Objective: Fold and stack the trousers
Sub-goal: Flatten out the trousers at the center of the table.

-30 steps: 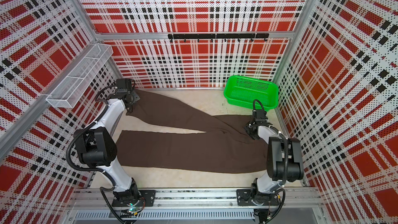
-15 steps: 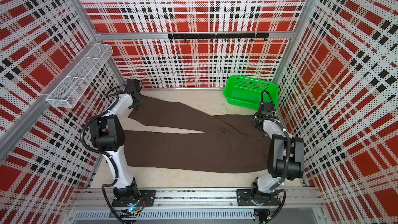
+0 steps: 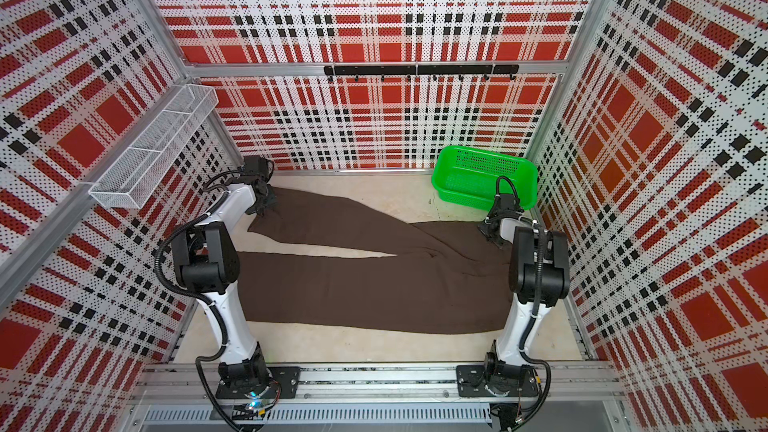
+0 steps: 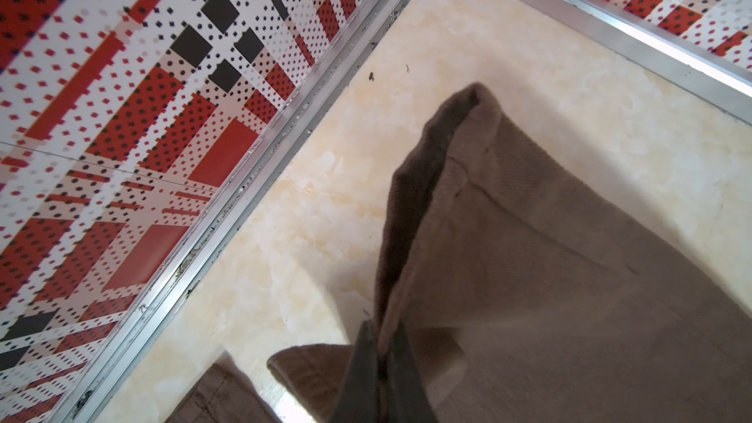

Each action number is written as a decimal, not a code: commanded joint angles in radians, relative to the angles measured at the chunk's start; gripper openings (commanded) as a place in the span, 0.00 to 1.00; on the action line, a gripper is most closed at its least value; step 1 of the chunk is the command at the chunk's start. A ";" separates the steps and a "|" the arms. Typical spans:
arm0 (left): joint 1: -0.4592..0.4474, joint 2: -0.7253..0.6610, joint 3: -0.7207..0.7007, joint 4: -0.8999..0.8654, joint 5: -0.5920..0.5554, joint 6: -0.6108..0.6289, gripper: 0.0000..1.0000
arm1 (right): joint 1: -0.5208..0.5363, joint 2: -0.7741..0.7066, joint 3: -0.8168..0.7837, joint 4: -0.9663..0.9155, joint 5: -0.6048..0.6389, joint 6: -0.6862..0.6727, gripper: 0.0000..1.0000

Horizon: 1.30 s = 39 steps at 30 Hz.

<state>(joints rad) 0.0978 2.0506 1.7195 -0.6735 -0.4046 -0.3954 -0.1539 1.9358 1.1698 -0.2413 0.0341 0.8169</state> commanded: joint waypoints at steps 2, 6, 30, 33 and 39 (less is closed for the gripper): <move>0.014 -0.056 -0.007 0.012 -0.010 0.006 0.00 | -0.016 0.043 -0.007 0.011 0.045 0.070 0.00; 0.020 -0.050 -0.007 0.017 0.001 0.007 0.00 | -0.052 0.048 -0.009 0.028 0.067 0.139 0.00; 0.027 0.197 0.216 -0.037 -0.032 0.069 0.00 | -0.145 0.061 0.001 0.076 0.128 0.321 0.02; 0.031 0.229 0.270 -0.055 -0.058 0.084 0.00 | -0.146 0.060 0.013 0.067 0.131 0.319 0.02; 0.033 0.287 0.389 -0.104 -0.070 0.113 0.25 | -0.134 0.043 0.020 0.075 0.072 0.277 0.11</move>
<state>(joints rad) 0.1169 2.3123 2.0506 -0.7448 -0.4385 -0.3077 -0.2771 1.9694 1.1801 -0.1490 0.0971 1.1118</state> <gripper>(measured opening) 0.180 0.101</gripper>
